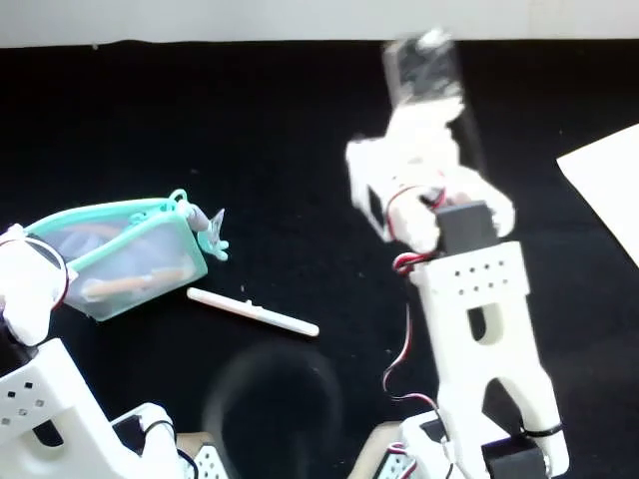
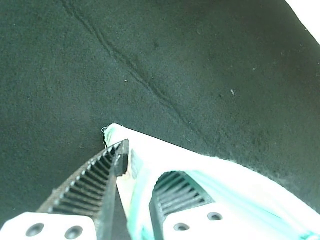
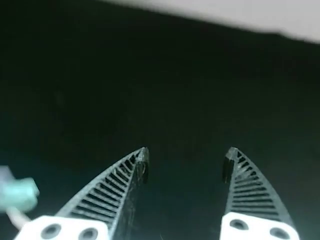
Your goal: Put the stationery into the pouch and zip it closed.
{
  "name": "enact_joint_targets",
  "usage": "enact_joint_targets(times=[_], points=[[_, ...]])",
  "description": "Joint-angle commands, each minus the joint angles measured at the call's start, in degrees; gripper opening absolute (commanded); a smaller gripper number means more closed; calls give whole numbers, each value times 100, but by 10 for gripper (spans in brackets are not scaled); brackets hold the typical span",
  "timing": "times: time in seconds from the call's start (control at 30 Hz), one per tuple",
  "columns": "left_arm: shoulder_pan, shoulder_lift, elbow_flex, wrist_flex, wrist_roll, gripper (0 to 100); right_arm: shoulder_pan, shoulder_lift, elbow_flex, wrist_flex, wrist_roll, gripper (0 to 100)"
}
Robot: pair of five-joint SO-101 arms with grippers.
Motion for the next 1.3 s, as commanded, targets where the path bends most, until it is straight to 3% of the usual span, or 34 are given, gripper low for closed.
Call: enact_joint_targets(times=[0.0,0.1,0.27,0.37,0.53,0.77,0.9,1.03,1.27], points=[[-31,75,145,-53,-26,7,-418,-207,1007,110,1266,244],[-31,75,154,-53,-26,7,-1297,-207,1789,75,2127,244],[-31,75,154,-53,-26,7,-2536,-119,2976,-1288,2119,244],[-31,75,154,-53,-26,7,-2905,31,3899,-2387,1635,244],[-31,75,154,-44,-26,7,-2923,462,4848,-3943,1213,244],[-31,75,154,-44,-26,7,-2914,1411,5191,-5446,1213,244],[-31,75,154,-53,-26,7,-2914,1930,4989,-5675,1327,235],[-31,75,154,-53,-26,7,-2800,2018,4787,-5385,1451,0],[-31,75,154,-53,-26,7,-2316,1807,4769,-5147,1222,5]])
